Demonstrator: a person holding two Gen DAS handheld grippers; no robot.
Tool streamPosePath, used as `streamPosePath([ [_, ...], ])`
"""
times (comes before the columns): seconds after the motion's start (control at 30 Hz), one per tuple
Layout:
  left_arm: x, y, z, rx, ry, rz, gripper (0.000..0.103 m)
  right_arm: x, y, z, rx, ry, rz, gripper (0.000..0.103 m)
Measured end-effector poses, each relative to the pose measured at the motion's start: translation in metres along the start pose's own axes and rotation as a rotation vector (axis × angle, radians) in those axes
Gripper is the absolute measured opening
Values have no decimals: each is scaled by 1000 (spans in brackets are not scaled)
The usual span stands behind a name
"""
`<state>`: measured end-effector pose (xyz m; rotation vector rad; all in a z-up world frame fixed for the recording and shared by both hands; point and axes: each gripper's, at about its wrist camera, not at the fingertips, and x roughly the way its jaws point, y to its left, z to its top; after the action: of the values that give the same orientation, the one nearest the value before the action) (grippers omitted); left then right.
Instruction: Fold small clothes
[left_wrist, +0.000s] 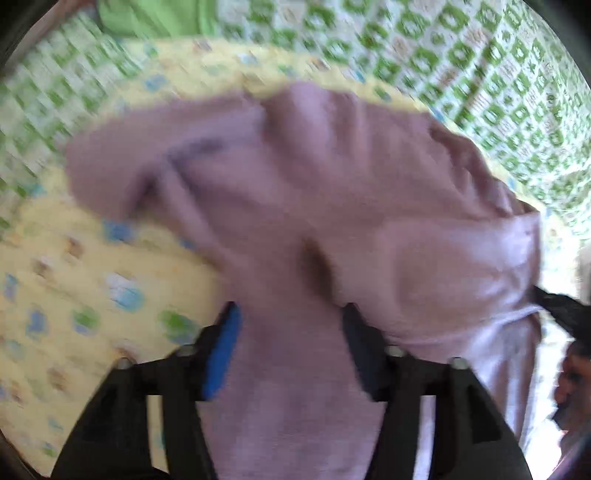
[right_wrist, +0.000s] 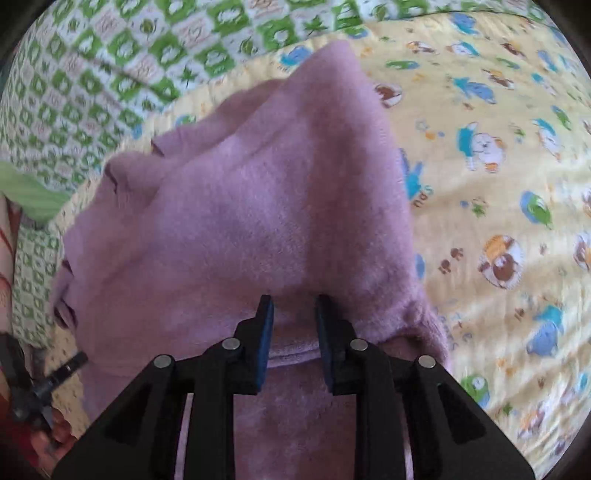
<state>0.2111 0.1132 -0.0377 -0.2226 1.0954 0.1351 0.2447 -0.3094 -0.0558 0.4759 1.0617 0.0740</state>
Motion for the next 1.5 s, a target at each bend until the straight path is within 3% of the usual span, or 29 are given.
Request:
streamPosePath([
  [0.13, -9, 21, 28, 49, -72, 179, 71, -27, 15, -13, -39, -42, 83, 25],
  [0.3, 5, 35, 68, 86, -135, 380, 82, -20, 48, -25, -61, -30, 139, 25],
  [0.37, 28, 45, 82, 91, -90, 444, 77, -14, 53, -27, -53, -13, 153, 25],
  [0.4, 40, 51, 88, 84, -65, 467, 65, -15, 52, -31, -53, -5, 155, 25],
  [0.43, 49, 58, 93, 70, -37, 453, 22, -13, 53, -32, -54, 3, 154, 25],
  [0.47, 55, 67, 97, 39, -3, 421, 14, -7, 59, -33, -53, 9, 154, 25],
  [0.57, 36, 67, 102, -9, -62, 316, 11, -9, 55, -34, -47, 11, 165, 25],
  [0.67, -4, 34, 105, -10, -116, 150, 11, -17, 52, -33, -43, -6, 187, 25],
  [0.8, -72, -77, 97, 124, -209, -186, 11, -27, 51, -30, -21, -34, 211, 25],
  [0.9, -78, -157, 78, 257, -190, -298, 30, -30, 50, -26, 13, -48, 225, 25],
  [0.97, -66, -179, 66, 312, -174, -277, 47, -30, 48, -24, 27, -54, 224, 25],
  [1.07, -40, -175, 48, 341, -97, -224, 48, -28, 41, -24, 47, -51, 212, 28],
  [1.17, -22, -142, 26, 325, -51, -167, 47, -21, 26, -27, 87, -29, 204, 37],
  [1.27, -6, -99, 7, 294, 15, -117, 47, -11, 10, -32, 129, -4, 200, 39],
  [1.4, -1, -74, -23, 271, 76, -103, 47, -1, 0, -36, 165, 19, 220, 39],
  [1.5, -10, -81, -37, 287, 51, -146, 55, 2, -3, -37, 199, 36, 253, 39],
])
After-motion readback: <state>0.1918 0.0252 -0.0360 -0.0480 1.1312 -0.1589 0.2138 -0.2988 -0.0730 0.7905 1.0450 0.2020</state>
